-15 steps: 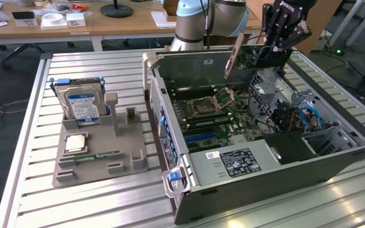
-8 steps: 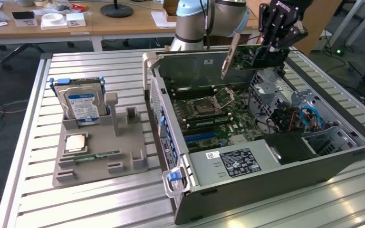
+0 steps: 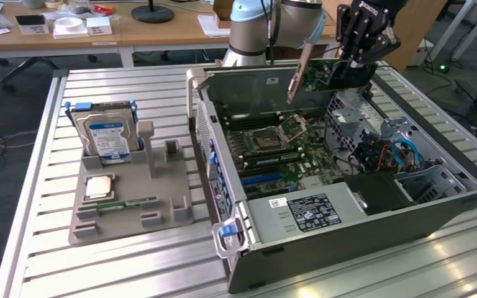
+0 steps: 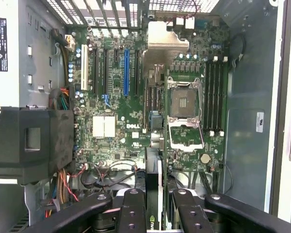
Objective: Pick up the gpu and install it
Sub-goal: 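Insert the gpu into the slot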
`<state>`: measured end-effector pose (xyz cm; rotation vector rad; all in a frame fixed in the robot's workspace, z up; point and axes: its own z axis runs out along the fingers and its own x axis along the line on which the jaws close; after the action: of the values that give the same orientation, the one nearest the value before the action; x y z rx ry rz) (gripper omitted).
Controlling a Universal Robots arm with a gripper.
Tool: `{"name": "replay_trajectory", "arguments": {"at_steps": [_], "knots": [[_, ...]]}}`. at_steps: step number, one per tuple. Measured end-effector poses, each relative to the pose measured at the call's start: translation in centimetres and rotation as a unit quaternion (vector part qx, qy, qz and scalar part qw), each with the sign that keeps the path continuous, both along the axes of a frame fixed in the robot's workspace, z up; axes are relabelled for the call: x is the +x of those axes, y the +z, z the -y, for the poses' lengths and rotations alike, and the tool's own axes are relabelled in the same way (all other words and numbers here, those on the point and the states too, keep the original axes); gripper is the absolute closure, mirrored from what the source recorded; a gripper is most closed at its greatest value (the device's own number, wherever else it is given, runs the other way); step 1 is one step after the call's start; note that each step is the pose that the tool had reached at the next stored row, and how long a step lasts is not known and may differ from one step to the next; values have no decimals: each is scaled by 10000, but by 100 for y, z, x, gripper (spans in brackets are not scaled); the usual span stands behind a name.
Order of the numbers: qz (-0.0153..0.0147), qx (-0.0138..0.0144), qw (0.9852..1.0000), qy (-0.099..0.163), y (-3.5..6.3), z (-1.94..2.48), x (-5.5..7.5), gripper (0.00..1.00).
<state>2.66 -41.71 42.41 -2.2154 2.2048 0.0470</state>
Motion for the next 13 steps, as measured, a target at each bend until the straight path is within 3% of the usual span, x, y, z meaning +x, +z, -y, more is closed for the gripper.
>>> {"name": "replay_trajectory", "arguments": {"at_steps": [13], "knots": [[23, 0, 10000, 0, 0, -1, -194, 74]]}}
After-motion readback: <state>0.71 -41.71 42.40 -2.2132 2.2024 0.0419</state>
